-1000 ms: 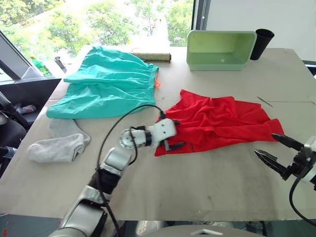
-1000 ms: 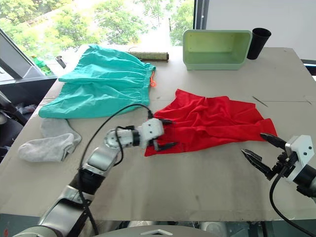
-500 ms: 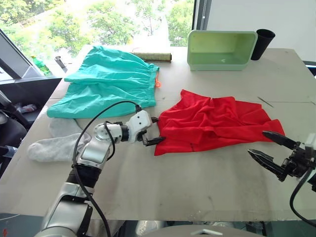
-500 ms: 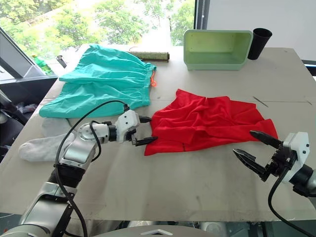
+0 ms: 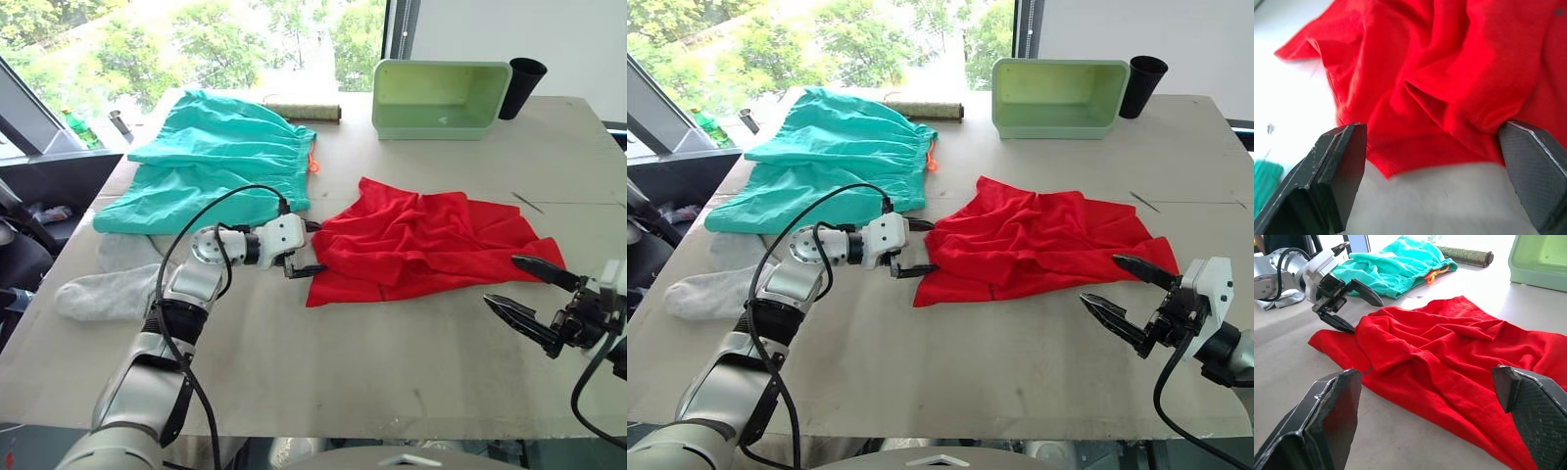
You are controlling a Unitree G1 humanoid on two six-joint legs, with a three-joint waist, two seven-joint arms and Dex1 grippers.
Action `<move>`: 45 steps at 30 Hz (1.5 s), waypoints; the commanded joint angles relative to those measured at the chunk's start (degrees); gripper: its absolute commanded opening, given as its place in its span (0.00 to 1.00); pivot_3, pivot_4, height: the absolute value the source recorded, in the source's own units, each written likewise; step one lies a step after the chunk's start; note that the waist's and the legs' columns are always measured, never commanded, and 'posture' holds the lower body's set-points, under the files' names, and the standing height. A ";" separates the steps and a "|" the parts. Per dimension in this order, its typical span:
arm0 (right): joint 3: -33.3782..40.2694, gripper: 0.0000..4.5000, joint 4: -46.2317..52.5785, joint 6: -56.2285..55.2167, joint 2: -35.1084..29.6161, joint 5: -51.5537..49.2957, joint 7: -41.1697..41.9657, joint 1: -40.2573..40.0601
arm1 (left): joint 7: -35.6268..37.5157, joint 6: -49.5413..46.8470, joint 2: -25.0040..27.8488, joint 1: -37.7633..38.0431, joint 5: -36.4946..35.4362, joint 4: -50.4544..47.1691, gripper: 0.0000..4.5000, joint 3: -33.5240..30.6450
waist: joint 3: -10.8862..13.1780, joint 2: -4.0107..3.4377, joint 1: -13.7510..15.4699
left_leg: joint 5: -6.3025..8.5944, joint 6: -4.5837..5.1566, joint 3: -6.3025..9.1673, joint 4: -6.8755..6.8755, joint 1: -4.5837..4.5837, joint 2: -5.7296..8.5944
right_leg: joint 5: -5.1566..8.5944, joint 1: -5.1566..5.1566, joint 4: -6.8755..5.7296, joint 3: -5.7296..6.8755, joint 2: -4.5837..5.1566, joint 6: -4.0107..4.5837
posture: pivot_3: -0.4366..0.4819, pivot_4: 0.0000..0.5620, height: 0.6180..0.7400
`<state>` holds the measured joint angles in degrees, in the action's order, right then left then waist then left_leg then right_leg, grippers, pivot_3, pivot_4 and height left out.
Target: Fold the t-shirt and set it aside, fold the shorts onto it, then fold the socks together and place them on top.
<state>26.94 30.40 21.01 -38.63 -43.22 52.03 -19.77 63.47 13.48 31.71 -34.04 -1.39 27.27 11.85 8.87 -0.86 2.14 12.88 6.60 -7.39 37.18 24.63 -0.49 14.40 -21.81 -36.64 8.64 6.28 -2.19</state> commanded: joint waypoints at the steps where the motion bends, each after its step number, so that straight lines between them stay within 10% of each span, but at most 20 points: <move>1: 1.00 1.00 0.81 -1.03 0.71 -0.45 -0.07 -0.43 | 0.81 2.65 -0.49 -1.35 -0.64 0.57 0.98 -0.35 | 0.01 0.01 0.00 | 0.00 0.00 0.00 0.00 0.01 0.00 | 0.00 0.00 0.00 0.01 0.00 0.00 | 0.48 0.27 1.00; 6: 1.14 1.00 1.18 -1.06 1.16 -0.62 -0.18 -0.67 | 1.84 4.59 -0.76 -2.05 -0.34 1.77 0.98 -0.14 | 0.01 0.02 0.01 | 0.00 0.00 0.00 0.02 0.01 0.00 | 0.00 0.01 0.00 0.02 0.00 -0.01 | 0.48 0.27 1.00; 16: 1.56 1.00 0.85 -2.06 1.65 -0.32 0.25 -1.51 | 5.88 4.48 -1.67 -2.08 -1.91 0.69 0.01 -0.48 | 0.02 0.03 -0.03 | 0.00 0.01 0.00 0.02 0.01 0.00 | 0.00 0.01 -0.01 0.02 -0.01 -0.01 | 0.48 0.27 1.00; 42: -8.32 1.00 -41.27 -20.86 -8.76 36.94 -11.97 17.36 | 6.95 -19.78 3.34 1.68 -14.43 -18.73 0.01 -7.00 | 0.02 0.04 -1.48 | -0.18 0.22 -0.05 0.08 -0.03 0.00 | 0.10 0.10 -0.13 -0.03 -0.13 -0.16 | 0.48 0.27 1.00; 45: -8.64 0.84 -42.42 -22.54 -8.55 35.80 -10.35 18.54 | 6.46 -20.26 3.35 2.00 -14.56 -19.35 0.00 -7.09 | 0.02 0.05 -1.31 | -0.19 0.22 -0.05 0.10 -0.04 0.00 | 0.11 0.13 -0.13 -0.03 -0.13 -0.18 | 0.48 0.27 1.00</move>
<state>18.03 -11.82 0.15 -46.56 -7.08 40.82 -1.61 70.53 -6.89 34.40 -31.80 -14.89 10.02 6.50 8.89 -0.81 0.84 12.70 6.82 -7.44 37.29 24.60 -0.48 14.51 -21.69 -36.76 8.61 6.16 -2.37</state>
